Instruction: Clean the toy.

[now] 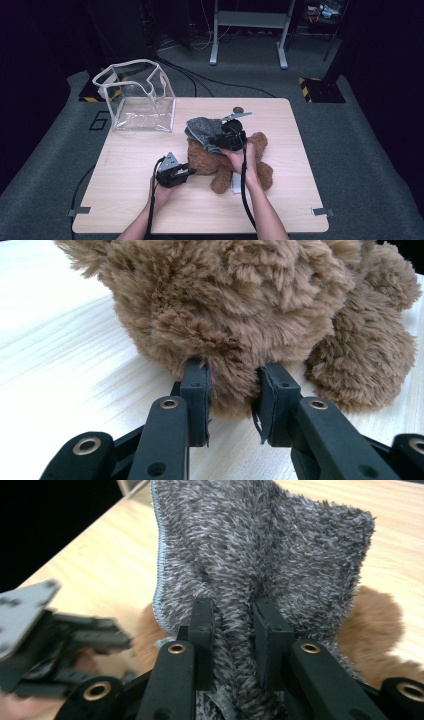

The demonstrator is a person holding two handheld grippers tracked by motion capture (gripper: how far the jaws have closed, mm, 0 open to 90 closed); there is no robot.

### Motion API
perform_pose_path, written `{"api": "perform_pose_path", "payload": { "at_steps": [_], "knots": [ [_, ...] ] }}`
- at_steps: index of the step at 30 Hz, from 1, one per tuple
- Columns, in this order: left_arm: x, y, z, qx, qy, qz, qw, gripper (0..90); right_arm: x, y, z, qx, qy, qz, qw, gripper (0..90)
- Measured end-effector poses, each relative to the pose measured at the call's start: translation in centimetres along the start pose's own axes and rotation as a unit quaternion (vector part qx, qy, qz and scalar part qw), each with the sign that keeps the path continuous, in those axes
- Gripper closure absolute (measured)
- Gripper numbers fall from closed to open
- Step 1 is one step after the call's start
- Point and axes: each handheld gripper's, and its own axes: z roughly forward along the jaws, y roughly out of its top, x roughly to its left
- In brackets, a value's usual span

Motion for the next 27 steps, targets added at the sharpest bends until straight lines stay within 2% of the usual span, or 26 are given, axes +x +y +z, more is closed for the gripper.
{"api": "perform_pose_path", "payload": {
  "at_steps": [1,2,3,4,14,15,18,21,27],
  "knots": [
    [0.0,0.0,0.0,0.000,-0.001,0.000,1.0000,69.0,0.2,-0.2,0.0,-0.004,0.004,-0.014,0.9999,73.3],
    [0.0,0.0,0.0,0.001,0.000,0.001,1.0000,69.1,0.6,-0.4,-0.2,0.001,0.006,-0.012,0.9999,73.3],
    [-0.1,0.0,0.1,-0.001,0.001,-0.007,1.0000,69.0,1.0,-0.7,-0.2,0.003,0.007,-0.019,0.9998,73.3],
    [-0.1,0.0,0.1,-0.002,0.002,-0.005,1.0000,69.1,1.2,-1.0,-0.2,0.000,0.009,-0.027,0.9996,73.3],
    [-0.1,0.0,0.1,-0.001,0.004,-0.002,1.0000,69.0,3.1,-4.3,-0.6,0.017,0.024,-0.039,0.9988,73.4],
    [-0.1,0.0,0.1,-0.001,0.004,-0.003,1.0000,69.0,3.3,-4.7,-0.5,0.022,0.028,-0.033,0.9988,73.4],
    [-0.1,0.0,0.1,-0.001,0.006,-0.003,1.0000,69.0,3.4,-5.9,0.1,0.031,0.034,-0.041,0.9981,73.5],
    [-0.1,0.0,0.1,-0.001,0.007,-0.002,1.0000,69.0,3.6,-7.1,1.1,0.052,0.049,-0.032,0.9969,73.5],
    [0.0,0.0,0.0,0.000,0.004,0.000,1.0000,69.0,3.8,-8.8,2.5,0.086,0.056,-0.030,0.9943,73.4]
  ]
}}
